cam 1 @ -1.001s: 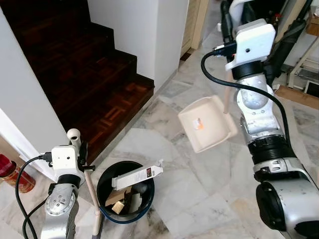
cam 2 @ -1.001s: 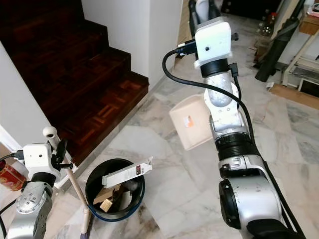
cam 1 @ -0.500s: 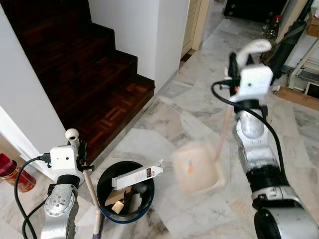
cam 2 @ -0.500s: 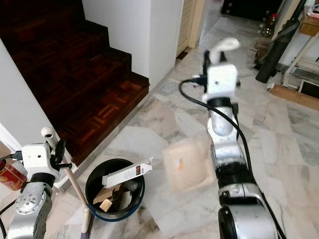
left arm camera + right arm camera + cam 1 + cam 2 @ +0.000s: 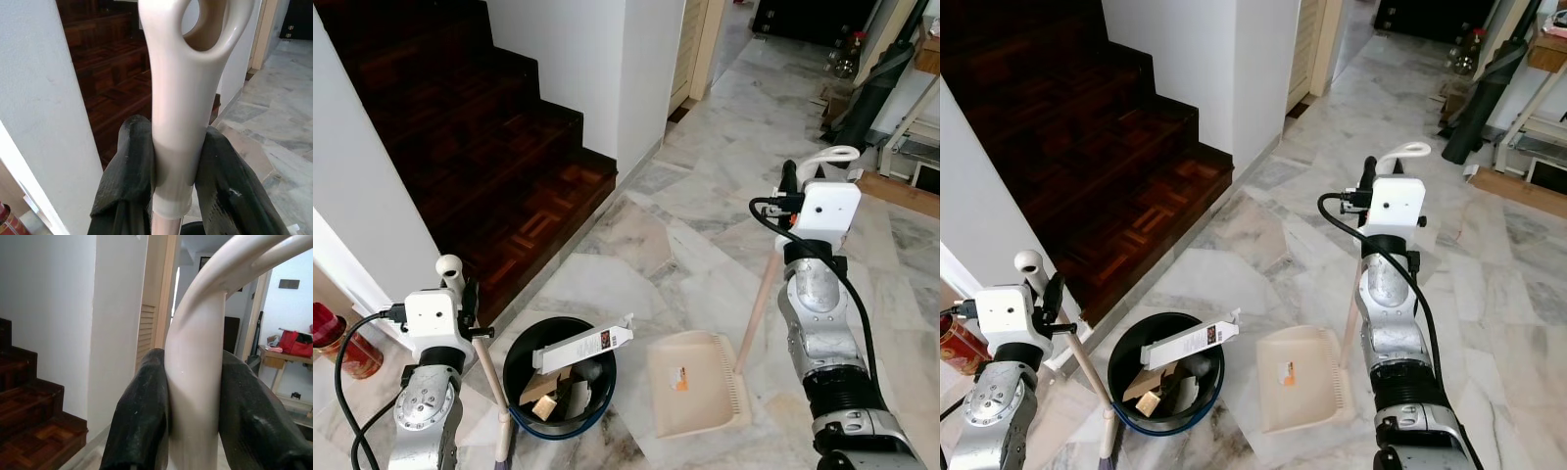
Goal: Sweep floor
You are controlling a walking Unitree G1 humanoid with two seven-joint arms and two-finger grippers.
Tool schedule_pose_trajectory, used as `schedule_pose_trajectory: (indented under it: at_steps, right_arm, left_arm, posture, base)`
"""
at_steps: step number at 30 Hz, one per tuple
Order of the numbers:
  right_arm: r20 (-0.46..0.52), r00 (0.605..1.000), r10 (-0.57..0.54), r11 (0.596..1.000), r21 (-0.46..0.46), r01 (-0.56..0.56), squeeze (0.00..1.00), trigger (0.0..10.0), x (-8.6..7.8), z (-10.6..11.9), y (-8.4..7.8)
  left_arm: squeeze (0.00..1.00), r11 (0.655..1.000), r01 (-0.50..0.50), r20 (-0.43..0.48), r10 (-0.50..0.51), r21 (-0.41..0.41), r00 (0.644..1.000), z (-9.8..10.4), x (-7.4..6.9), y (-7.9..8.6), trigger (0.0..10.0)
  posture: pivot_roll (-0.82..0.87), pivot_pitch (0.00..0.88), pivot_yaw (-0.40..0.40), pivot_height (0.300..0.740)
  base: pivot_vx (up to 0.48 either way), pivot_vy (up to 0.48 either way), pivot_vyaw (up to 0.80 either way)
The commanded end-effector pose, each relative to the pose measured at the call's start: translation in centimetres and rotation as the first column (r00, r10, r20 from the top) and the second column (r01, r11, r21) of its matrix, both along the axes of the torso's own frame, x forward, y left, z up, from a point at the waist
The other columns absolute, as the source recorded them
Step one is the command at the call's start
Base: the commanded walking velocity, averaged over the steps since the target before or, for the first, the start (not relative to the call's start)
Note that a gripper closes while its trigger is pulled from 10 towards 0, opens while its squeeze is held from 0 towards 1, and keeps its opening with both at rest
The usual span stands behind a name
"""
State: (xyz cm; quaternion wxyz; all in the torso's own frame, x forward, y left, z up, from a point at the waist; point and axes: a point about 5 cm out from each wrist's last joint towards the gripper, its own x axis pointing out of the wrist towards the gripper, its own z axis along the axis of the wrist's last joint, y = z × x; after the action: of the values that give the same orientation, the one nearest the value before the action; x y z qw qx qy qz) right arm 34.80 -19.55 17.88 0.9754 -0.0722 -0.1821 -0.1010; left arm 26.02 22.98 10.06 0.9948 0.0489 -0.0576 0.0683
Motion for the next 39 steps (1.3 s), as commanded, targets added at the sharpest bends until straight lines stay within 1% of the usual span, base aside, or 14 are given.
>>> schedule_pose_trajectory:
  at_steps: [1,6,9,15,27,31,39]
  right_arm:
    - [0.054,0.998,-0.015,1.000,0.017,0.014,0.00,10.0,-0.2,1.3,-0.2]
    - [0.041,0.999,-0.020,0.999,0.047,0.018,0.00,10.0,-0.1,1.1,-0.3]
    - [0.002,1.000,-0.019,0.995,0.097,0.019,0.00,10.0,-0.1,0.1,-0.5]
    - [-0.040,0.999,-0.020,0.990,0.136,0.026,0.00,10.0,-0.3,-1.1,-0.9]
    - [-0.069,0.998,-0.007,0.990,0.141,0.017,0.00,10.0,-0.2,-1.7,-0.8]
    - [-0.086,0.996,0.004,0.989,0.147,0.009,0.00,10.0,-0.1,-2.1,-0.5]
    - [-0.103,0.995,0.003,0.989,0.146,0.012,0.00,10.0,-0.2,-2.6,-0.5]
  left_arm:
    - [0.00,0.999,0.035,0.050,-0.034,-0.015,0.998,1.1,0.3,-0.6,10.0]
    - [0.00,0.999,0.040,0.051,-0.039,-0.015,0.998,1.1,0.2,-0.6,10.0]
    - [0.00,0.999,0.039,0.046,-0.039,-0.017,0.998,0.9,0.2,-0.6,10.0]
    - [0.00,0.999,0.034,0.026,-0.033,-0.020,0.999,0.4,-0.1,-0.6,10.0]
    - [0.00,0.999,0.031,0.033,-0.030,-0.031,0.999,0.4,0.0,-0.8,10.0]
    - [0.00,0.999,0.026,0.038,-0.025,-0.031,0.999,0.4,0.0,-0.6,10.0]
    - [0.00,0.999,0.025,0.041,-0.024,-0.031,0.999,0.5,-0.1,-0.6,10.0]
  posture:
    - [0.14,0.011,-0.052,0.740]
    - [0.14,0.014,-0.054,0.740]
    - [0.14,0.021,-0.055,0.740]
    - [0.13,0.025,-0.059,0.740]
    - [0.13,0.024,-0.069,0.740]
    - [0.14,0.024,-0.071,0.740]
    - [0.14,0.026,-0.070,0.740]
  base:
    - [0.000,0.000,0.00]
    - [0.000,0.000,0.00]
    - [0.000,0.000,0.00]
    - [0.000,0.000,0.00]
    - [0.000,0.000,0.00]
    - [-0.181,0.000,0.00]
    - [-0.254,0.000,0.00]
